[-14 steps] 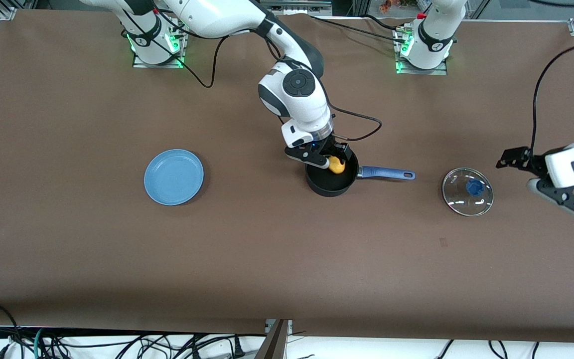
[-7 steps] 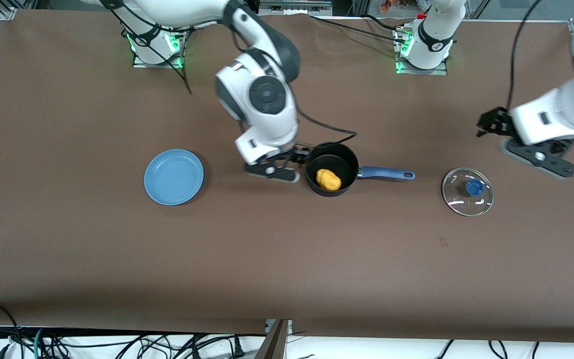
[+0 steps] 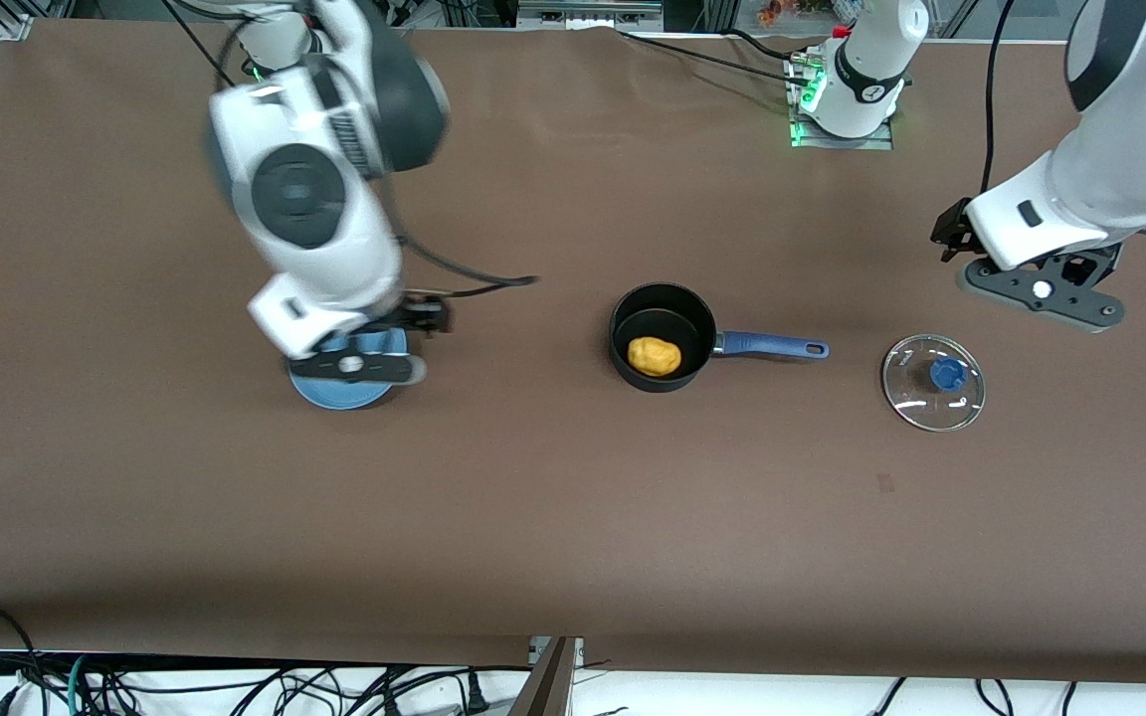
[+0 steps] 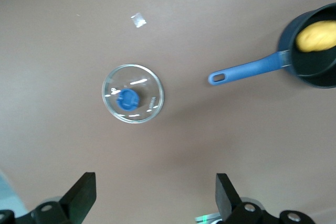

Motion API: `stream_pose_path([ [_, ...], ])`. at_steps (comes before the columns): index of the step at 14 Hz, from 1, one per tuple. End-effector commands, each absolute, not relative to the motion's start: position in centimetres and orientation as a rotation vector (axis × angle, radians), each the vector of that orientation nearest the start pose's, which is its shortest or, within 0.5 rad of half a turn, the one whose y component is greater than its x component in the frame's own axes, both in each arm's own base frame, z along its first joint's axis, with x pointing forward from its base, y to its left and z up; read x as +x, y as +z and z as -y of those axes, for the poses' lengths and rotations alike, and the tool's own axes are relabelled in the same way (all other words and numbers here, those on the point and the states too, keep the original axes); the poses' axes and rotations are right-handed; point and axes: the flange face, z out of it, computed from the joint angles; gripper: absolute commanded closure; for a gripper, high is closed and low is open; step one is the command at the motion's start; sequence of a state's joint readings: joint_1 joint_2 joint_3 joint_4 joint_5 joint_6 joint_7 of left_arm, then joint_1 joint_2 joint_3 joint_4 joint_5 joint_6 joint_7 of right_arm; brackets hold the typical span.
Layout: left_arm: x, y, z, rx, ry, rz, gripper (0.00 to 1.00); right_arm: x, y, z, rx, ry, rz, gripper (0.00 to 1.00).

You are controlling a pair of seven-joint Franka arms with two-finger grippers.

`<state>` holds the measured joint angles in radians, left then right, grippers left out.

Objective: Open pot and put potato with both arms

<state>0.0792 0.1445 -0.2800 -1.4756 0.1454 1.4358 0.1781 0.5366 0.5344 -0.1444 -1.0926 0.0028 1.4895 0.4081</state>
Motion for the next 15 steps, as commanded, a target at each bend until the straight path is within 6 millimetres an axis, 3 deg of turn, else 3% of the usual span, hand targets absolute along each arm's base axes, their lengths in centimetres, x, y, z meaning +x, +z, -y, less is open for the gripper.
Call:
stream_pose_path([
  [1,55.7,57.8,6.1,-3.085,0.225,-0.457,0.0,63.7,54.9,-19.9,-3.215,0.184,0.099,0.0],
  [3,54.4,57.4,5.0,-3.119,0.159,-0.411,0.0,62.8,57.4,-13.7,-3.186,0.173,-0.039,0.0],
  [6,53.9,57.4,6.0,-3.124,0.142,-0.324,0.0,61.1,59.0,-9.1,-3.138,0.151,-0.101,0.0],
  [8,53.8,57.7,6.3,-3.123,0.147,-0.319,0.0,59.6,62.0,-6.0,-3.136,0.122,-0.17,0.0],
  [9,54.1,58.0,6.4,-3.121,0.149,-0.322,0.0,59.0,63.1,-5.1,-3.132,0.096,-0.192,0.0],
  [12,54.8,57.6,6.3,-3.114,0.158,-0.319,0.0,56.5,63.6,-1.5,-3.135,0.103,-0.289,0.0],
  [13,54.8,57.7,6.0,-3.115,0.154,-0.312,0.0,56.1,63.6,-1.2,-3.17,0.114,-0.23,0.0],
  [15,54.8,58.0,5.6,-3.126,0.145,-0.313,0.0,55.8,63.4,-0.7,-3.189,0.154,0.063,0.0],
])
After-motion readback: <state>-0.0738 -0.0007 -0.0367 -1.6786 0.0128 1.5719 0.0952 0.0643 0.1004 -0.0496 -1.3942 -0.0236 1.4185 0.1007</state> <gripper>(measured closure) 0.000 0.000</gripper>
